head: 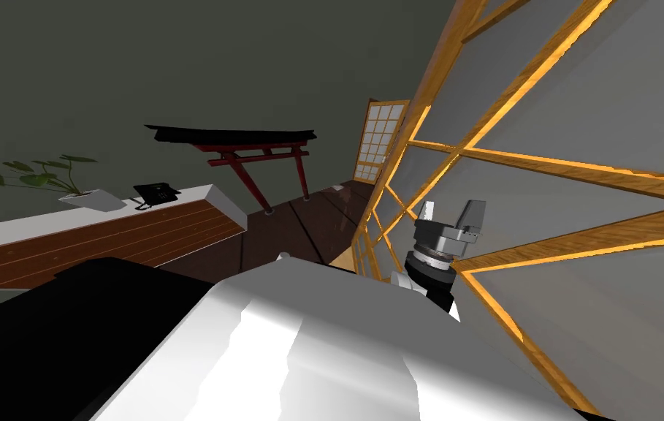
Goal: Push the door open
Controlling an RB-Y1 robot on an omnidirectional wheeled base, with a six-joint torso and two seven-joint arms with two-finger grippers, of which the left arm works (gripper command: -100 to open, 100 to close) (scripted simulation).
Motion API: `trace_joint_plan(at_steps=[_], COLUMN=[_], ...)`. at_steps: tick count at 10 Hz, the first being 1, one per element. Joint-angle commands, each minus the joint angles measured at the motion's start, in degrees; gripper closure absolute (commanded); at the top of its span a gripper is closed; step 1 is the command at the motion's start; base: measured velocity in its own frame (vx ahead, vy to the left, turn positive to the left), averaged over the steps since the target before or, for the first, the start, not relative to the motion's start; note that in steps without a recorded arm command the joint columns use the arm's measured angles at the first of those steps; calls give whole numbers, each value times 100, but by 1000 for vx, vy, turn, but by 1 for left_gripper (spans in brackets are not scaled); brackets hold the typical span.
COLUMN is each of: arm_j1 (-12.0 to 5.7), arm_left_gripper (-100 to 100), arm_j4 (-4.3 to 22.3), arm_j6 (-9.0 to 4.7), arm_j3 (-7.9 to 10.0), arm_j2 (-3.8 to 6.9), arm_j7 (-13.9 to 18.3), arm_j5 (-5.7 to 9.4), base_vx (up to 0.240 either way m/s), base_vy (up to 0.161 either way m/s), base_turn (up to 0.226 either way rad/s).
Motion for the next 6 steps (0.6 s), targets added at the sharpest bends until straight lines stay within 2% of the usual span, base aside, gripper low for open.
trace_joint_plan(at_steps=[1, 6], arm_j1=[1, 86], arm_left_gripper=[-100, -100], arm_j4=[23, 40], arm_j6=[-70, -253], arm_j3=[25, 118], arm_j2=[4, 20], arm_j7=[-28, -99], arm_j5=[9, 46], base_vx=[121, 113], base_vy=[-64, -96], base_turn=[-10, 28])
